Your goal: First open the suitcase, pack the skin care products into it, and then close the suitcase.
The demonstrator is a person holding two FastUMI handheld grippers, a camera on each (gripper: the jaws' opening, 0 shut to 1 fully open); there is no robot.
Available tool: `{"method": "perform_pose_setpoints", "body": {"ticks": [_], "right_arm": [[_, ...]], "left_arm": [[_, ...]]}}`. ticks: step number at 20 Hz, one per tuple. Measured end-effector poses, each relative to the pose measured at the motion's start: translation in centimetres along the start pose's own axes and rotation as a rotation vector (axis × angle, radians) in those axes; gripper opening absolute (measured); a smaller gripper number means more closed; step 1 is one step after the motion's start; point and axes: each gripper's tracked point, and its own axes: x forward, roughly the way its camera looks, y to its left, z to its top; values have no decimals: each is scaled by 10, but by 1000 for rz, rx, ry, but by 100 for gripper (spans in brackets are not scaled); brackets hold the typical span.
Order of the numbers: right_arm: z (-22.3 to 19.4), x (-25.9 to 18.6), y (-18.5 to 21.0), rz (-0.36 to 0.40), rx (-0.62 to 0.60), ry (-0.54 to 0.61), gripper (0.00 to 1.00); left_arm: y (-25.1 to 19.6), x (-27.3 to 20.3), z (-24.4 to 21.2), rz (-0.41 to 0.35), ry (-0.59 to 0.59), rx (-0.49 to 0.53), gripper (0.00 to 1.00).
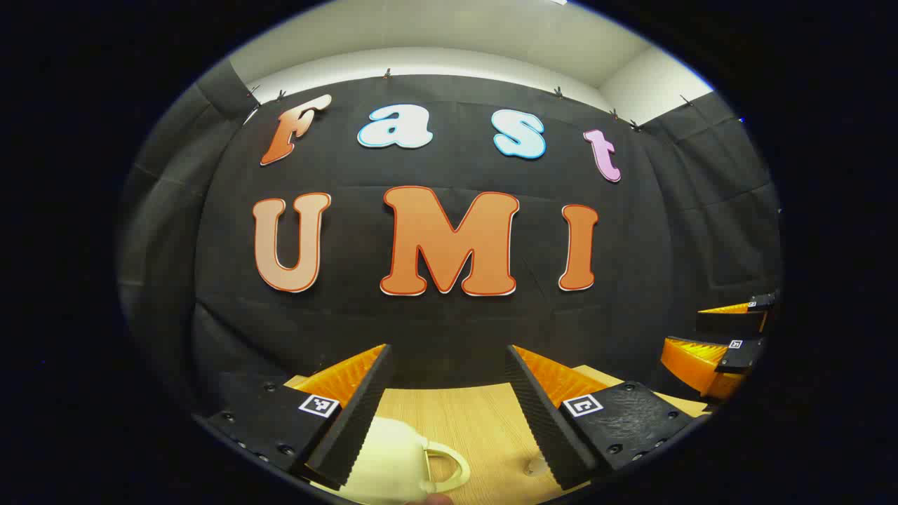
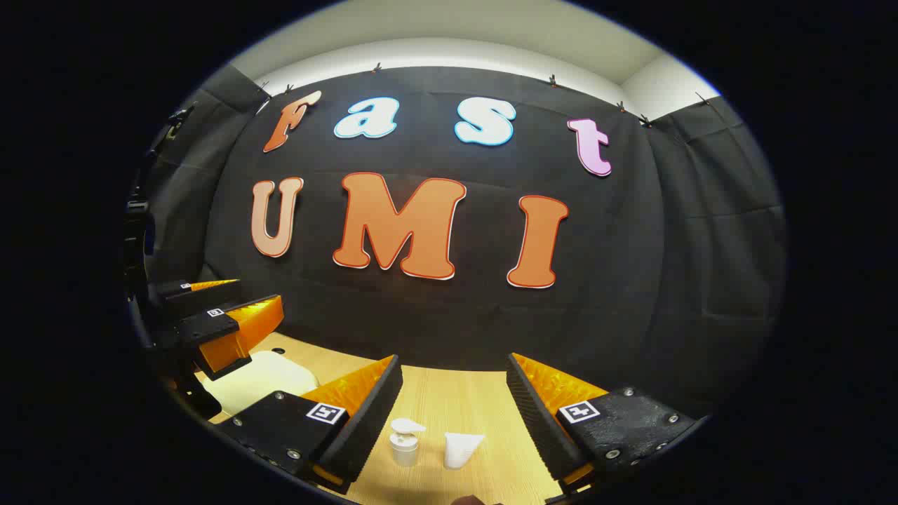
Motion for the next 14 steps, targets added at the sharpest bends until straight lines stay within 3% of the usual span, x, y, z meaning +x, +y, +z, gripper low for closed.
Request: {"method": "perform_pose_setpoints", "body": {"ticks": [7, 14], "right_arm": [[-9, 3, 9, 102, 29, 6, 95], [-24, 3, -5, 140, 2, 26, 95]], "left_arm": [[-6, -6, 0, 68, 0, 47, 99], [-21, -7, -2, 102, -12, 77, 100]]}}
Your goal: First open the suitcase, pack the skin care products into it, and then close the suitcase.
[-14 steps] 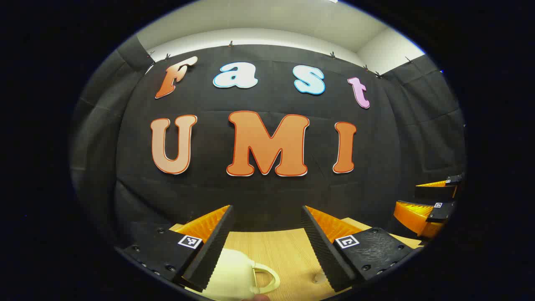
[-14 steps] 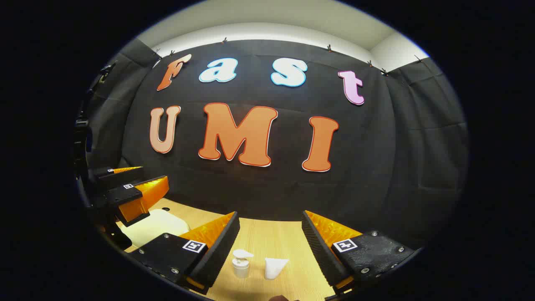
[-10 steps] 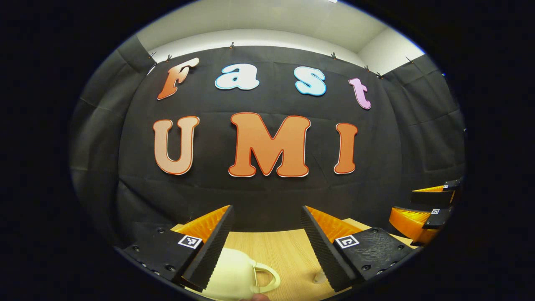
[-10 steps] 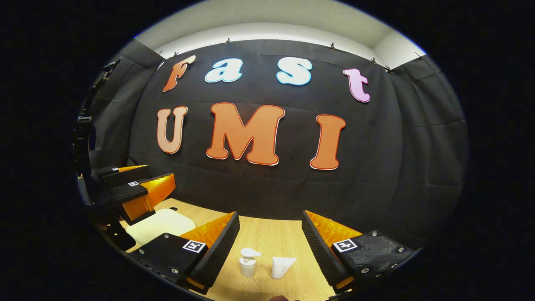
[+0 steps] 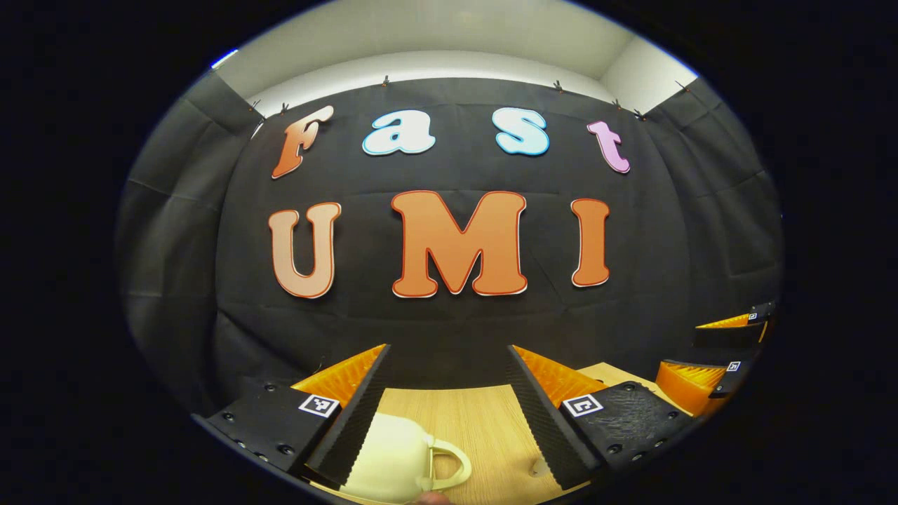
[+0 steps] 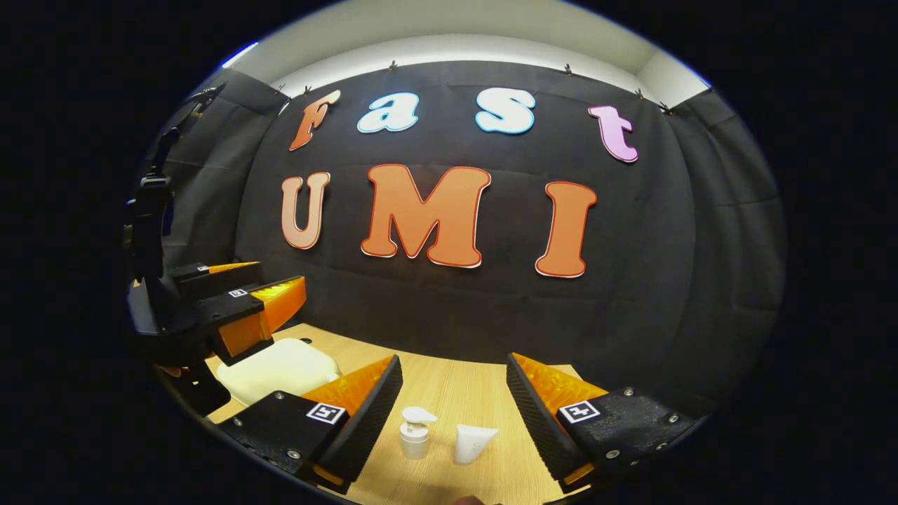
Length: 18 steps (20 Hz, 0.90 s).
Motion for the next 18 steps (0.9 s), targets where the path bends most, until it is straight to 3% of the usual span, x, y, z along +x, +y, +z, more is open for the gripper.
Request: {"method": "perform_pose_setpoints", "body": {"ticks": [8, 18], "right_arm": [[-3, 2, -13, 18, 6, -3, 95], [-17, 6, -48, 17, -10, 22, 95]], "left_arm": [[-17, 0, -24, -17, 34, 118, 99], [-22, -5, -113, -43, 195, 365, 99]]}}
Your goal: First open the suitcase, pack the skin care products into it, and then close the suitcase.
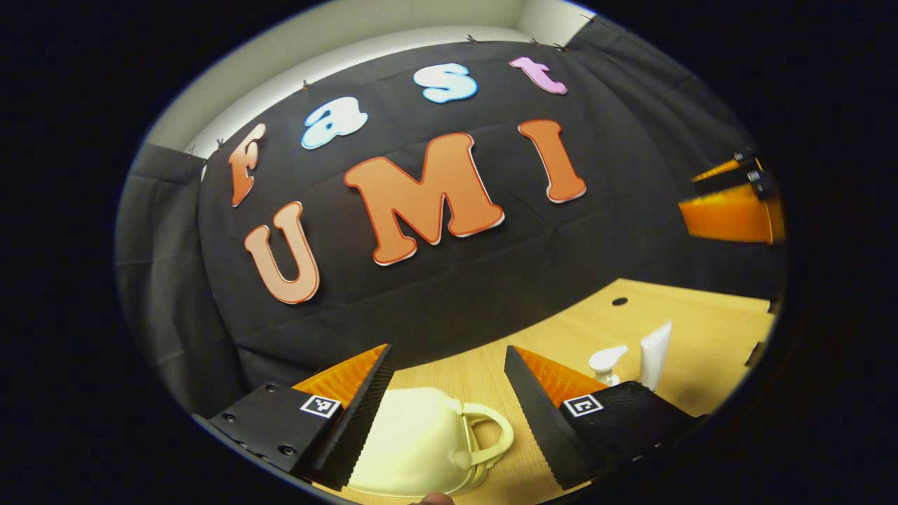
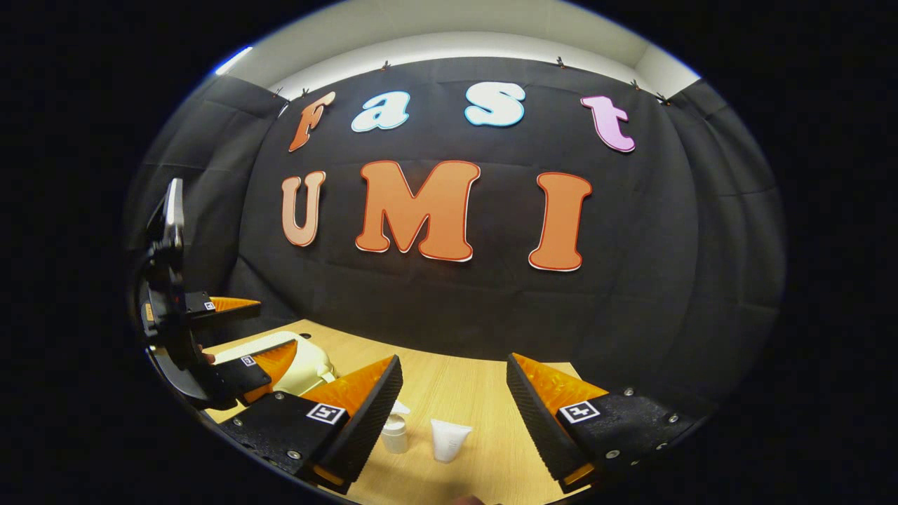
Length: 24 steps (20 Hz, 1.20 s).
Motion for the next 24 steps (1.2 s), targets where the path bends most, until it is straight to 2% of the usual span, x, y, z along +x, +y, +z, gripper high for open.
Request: {"method": "perform_pose_setpoints", "body": {"ticks": [7, 14, 20, 21, 23, 24], "right_arm": [[-7, 2, -22, -113, 12, 31, 95], [-9, 6, -22, -172, -5, 50, 95], [-13, 9, -19, -190, -7, 62, 95], [-13, 9, -18, -195, -7, 63, 95], [-13, 8, -19, -199, -7, 63, 95], [-13, 10, -18, -201, -9, 63, 95]], "left_arm": [[-30, 14, -74, -117, 122, 200, 99], [-49, 32, -140, -213, 217, 360, 99], [-53, 44, -170, -229, 256, 489, 98], [-54, 46, -171, -229, 252, 510, 93], [-58, 52, -173, -239, 241, 551, 90], [-60, 52, -172, -237, 234, 571, 86]]}}
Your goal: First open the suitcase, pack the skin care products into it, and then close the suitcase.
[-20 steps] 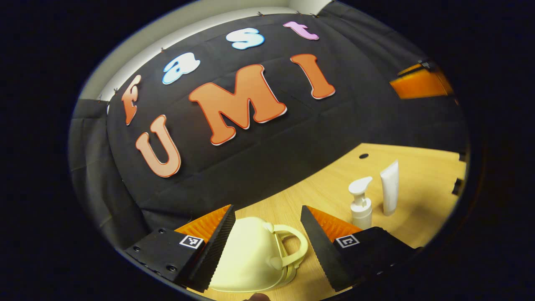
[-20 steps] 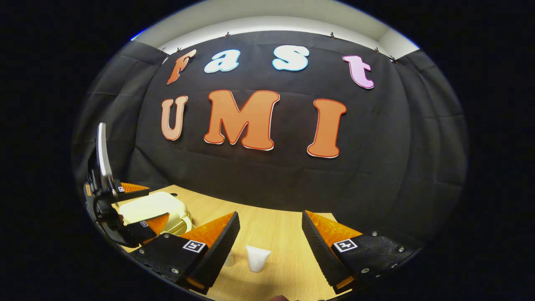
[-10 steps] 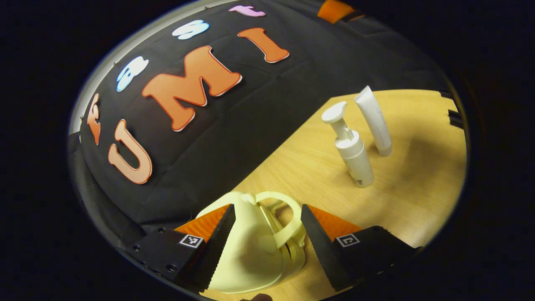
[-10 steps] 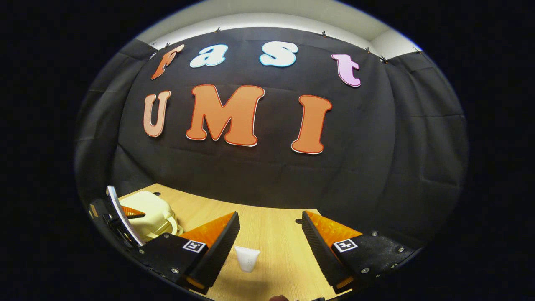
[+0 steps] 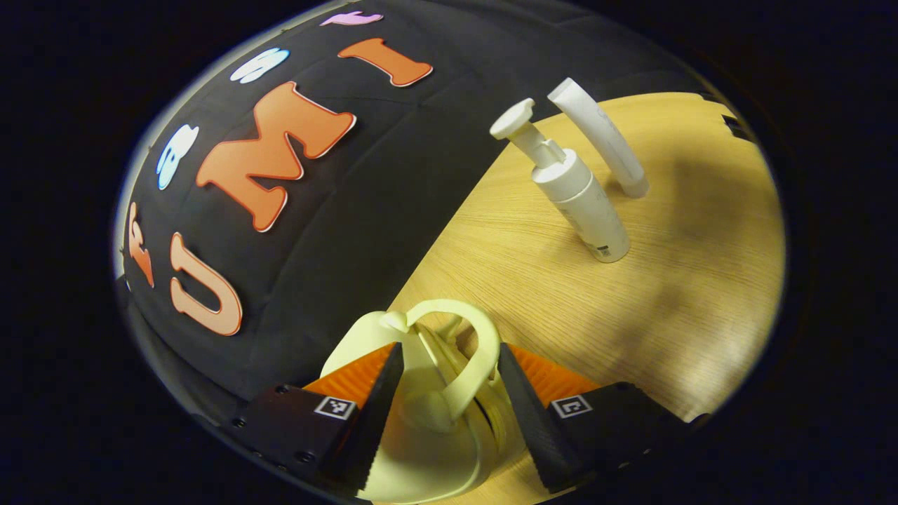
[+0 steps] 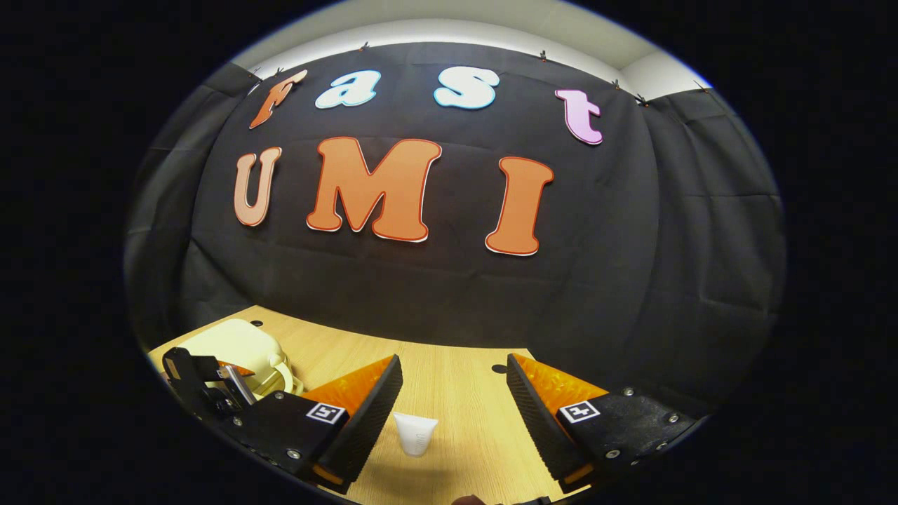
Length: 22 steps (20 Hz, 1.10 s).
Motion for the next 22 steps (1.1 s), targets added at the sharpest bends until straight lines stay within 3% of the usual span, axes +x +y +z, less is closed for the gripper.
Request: {"method": "perform_pose_setpoints", "body": {"ticks": [1, 2, 4, 6, 8, 10, 11, 22], "right_arm": [[0, 0, 0, -2, -2, 0, 95], [0, -1, -1, -5, -3, 0, 95], [0, -1, -1, -9, -1, 2, 95], [0, -1, -2, -12, -1, 2, 95], [-1, -1, -1, -13, -1, 2, 95], [-2, 0, -1, -11, -2, 7, 95], [-2, -1, -1, -11, -1, 7, 95], [-3, 14, 36, 76, 9, 16, 95]], "left_arm": [[-2, 4, 0, 5, -3, 18, 80], [-2, 8, -1, 12, 4, 40, 81], [-6, 11, -3, 17, 12, 64, 65], [-7, 11, -2, 47, 13, 78, 29], [-2, 2, 2, 52, 9, 76, 17], [14, 3, 10, 95, -23, 60, 14], [22, 0, 13, 103, -30, 41, 6], [153, -43, 10, 267, -29, -354, 5]]}}
